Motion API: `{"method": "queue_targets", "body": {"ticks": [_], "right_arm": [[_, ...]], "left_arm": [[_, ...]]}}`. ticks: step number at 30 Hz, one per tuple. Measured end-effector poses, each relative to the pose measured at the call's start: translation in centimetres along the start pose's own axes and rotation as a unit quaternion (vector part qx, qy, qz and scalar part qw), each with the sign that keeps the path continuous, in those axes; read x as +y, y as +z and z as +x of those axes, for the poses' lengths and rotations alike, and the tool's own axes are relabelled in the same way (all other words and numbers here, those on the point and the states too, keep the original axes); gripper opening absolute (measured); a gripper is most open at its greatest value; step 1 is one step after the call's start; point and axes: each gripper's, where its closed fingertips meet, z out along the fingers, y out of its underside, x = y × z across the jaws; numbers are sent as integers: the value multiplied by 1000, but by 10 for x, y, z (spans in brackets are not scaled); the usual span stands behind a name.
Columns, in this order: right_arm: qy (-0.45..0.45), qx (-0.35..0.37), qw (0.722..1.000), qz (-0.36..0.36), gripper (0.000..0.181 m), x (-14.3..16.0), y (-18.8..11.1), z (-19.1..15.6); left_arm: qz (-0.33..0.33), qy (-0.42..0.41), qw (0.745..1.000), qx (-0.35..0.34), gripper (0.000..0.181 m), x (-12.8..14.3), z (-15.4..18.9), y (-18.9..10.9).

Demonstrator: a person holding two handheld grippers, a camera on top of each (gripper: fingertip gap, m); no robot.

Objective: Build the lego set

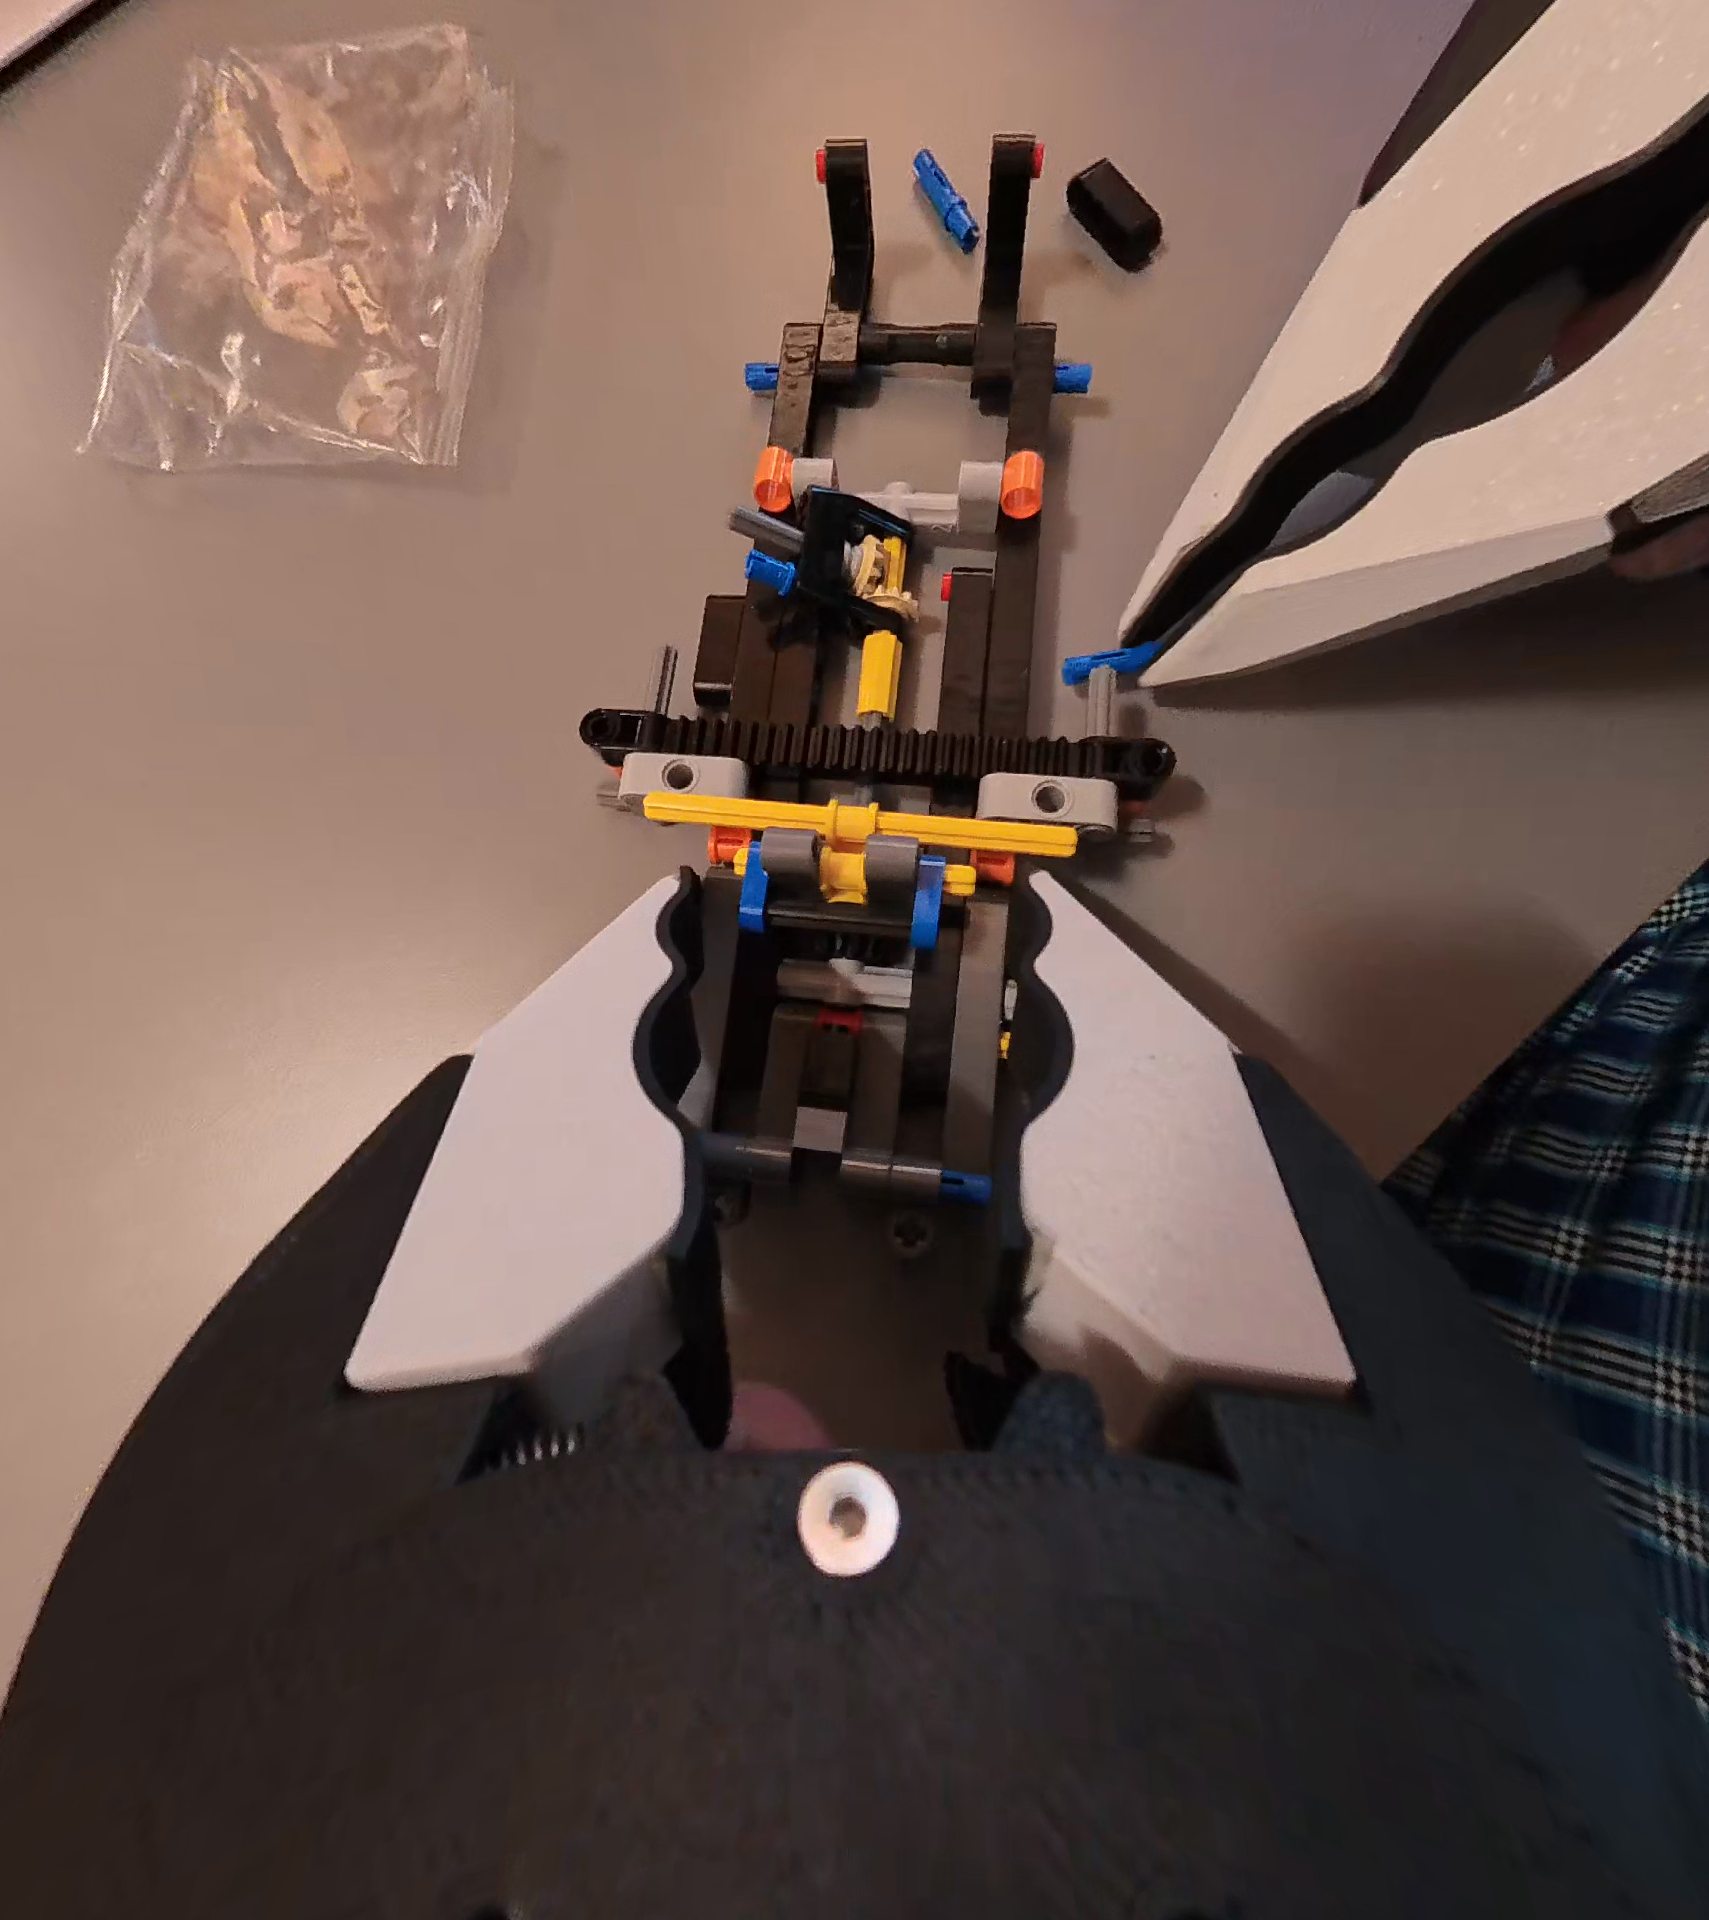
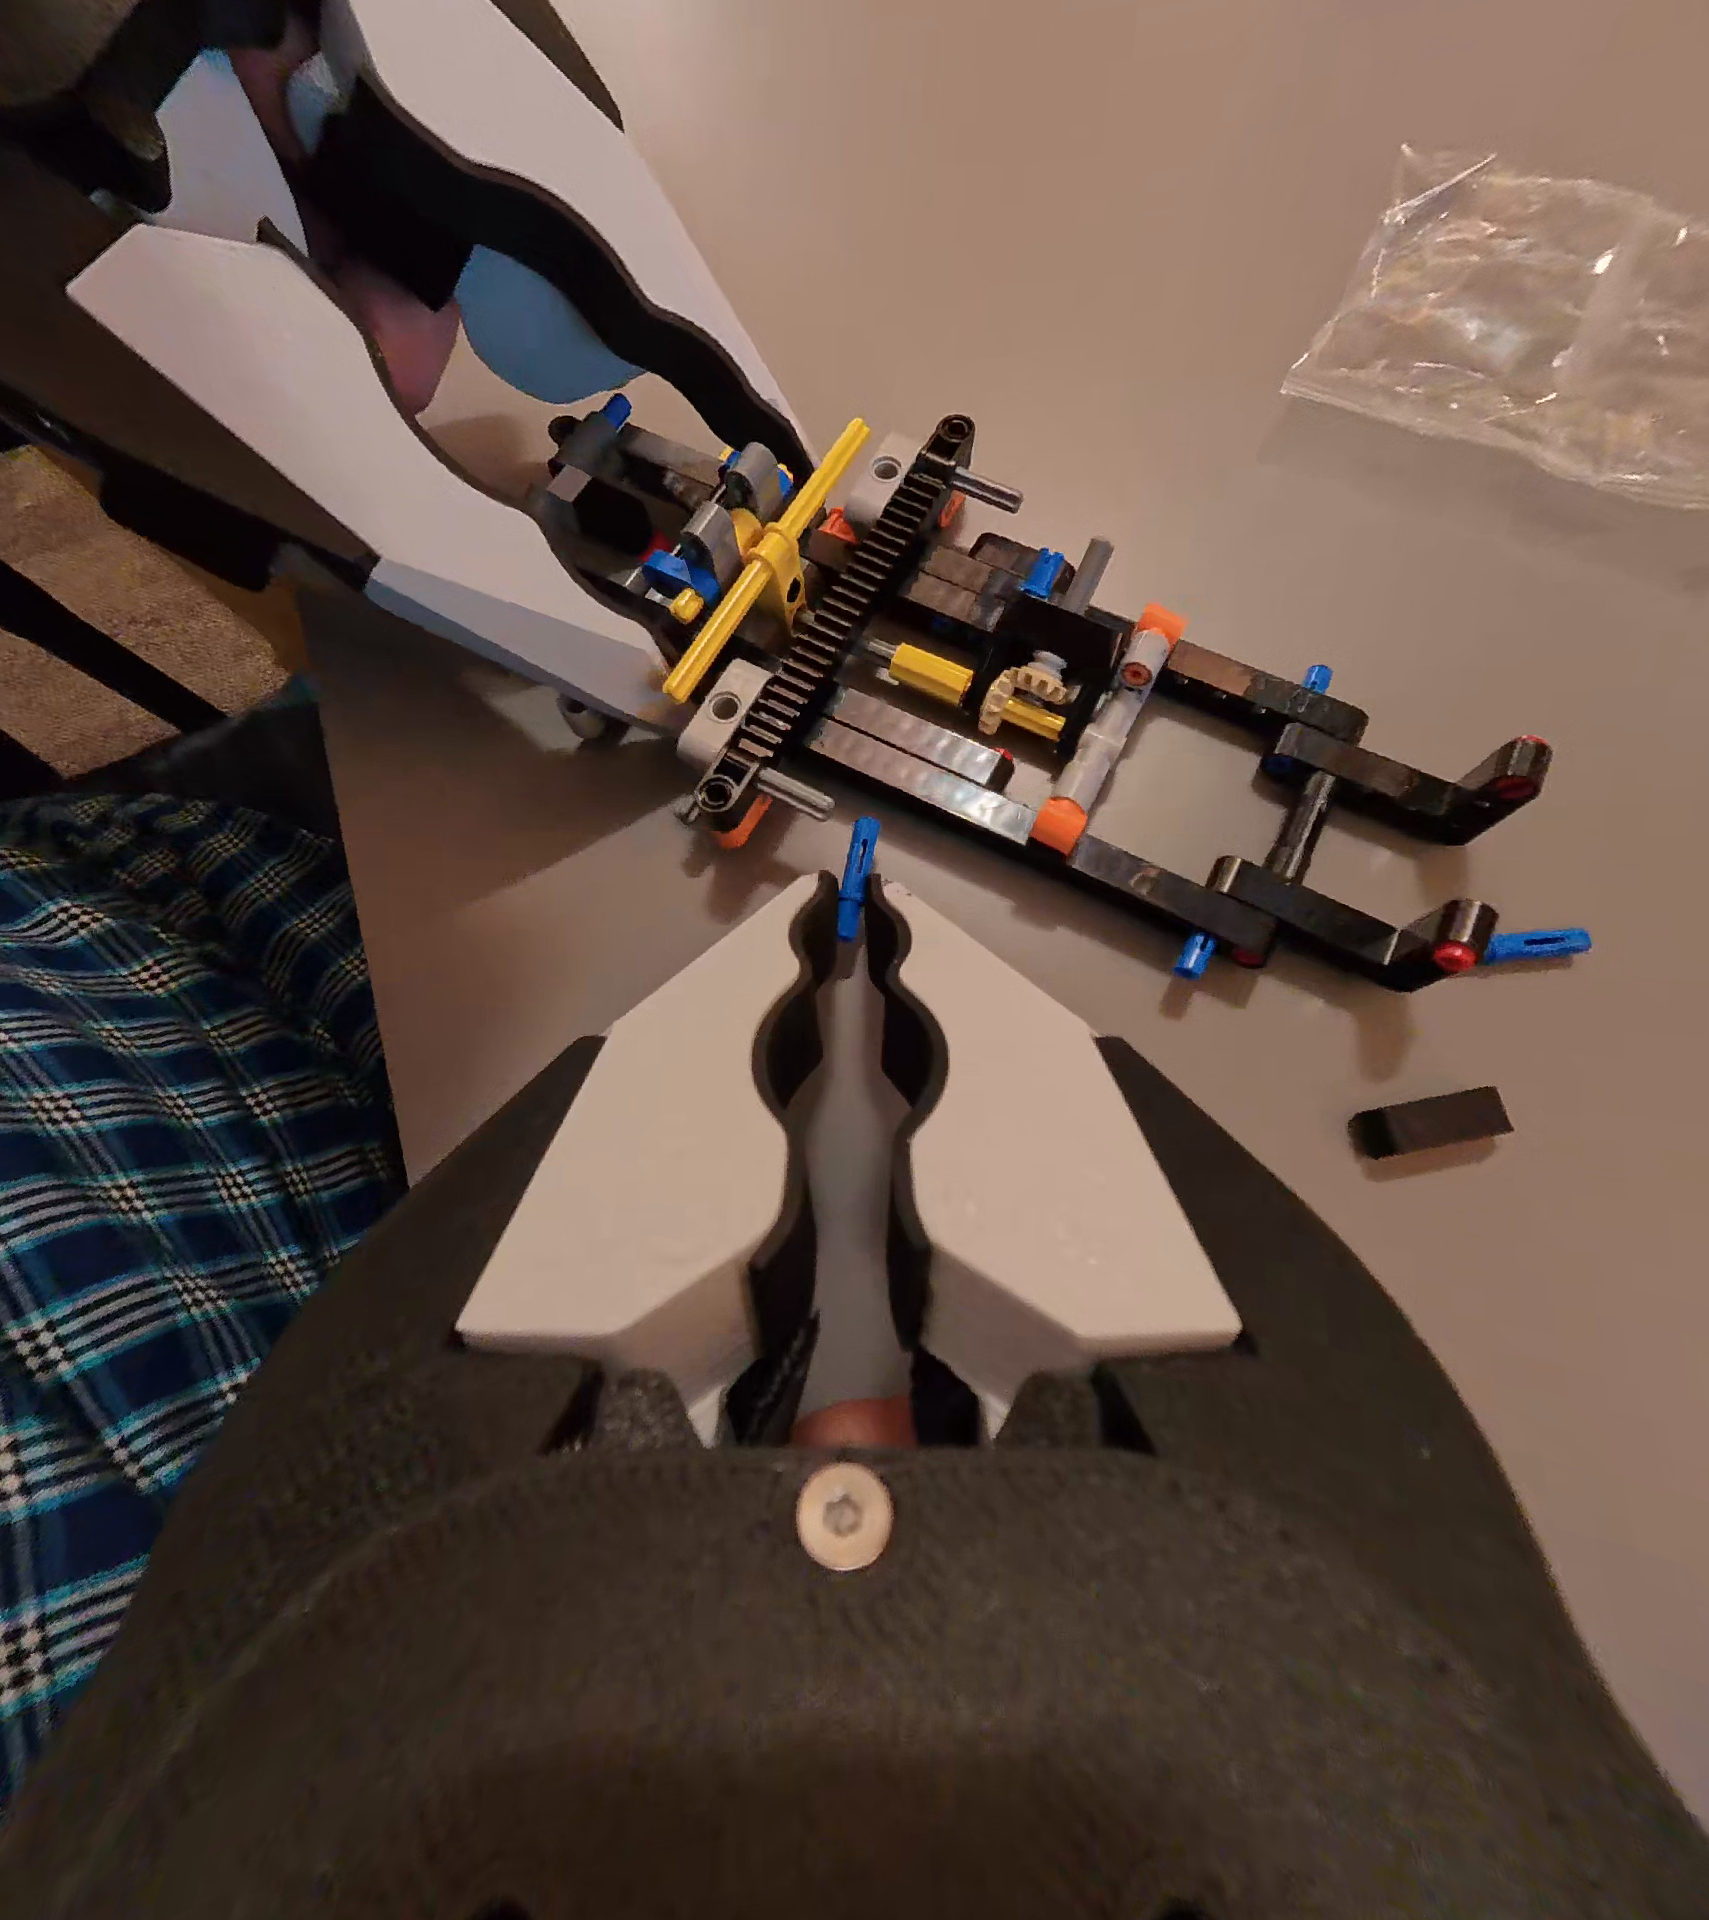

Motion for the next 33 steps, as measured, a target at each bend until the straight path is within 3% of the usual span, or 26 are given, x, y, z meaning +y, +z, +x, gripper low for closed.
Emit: {"method": "queue_targets", "body": {"ticks": [24,33], "right_arm": [[53,-21,998,0,2,-6,6,-2],[65,2,998,3,2,-6,6,0]], "left_arm": [[20,-16,1000,-8,57,-3,2,2],[24,-16,1000,-9,56,-3,2,1]]}}
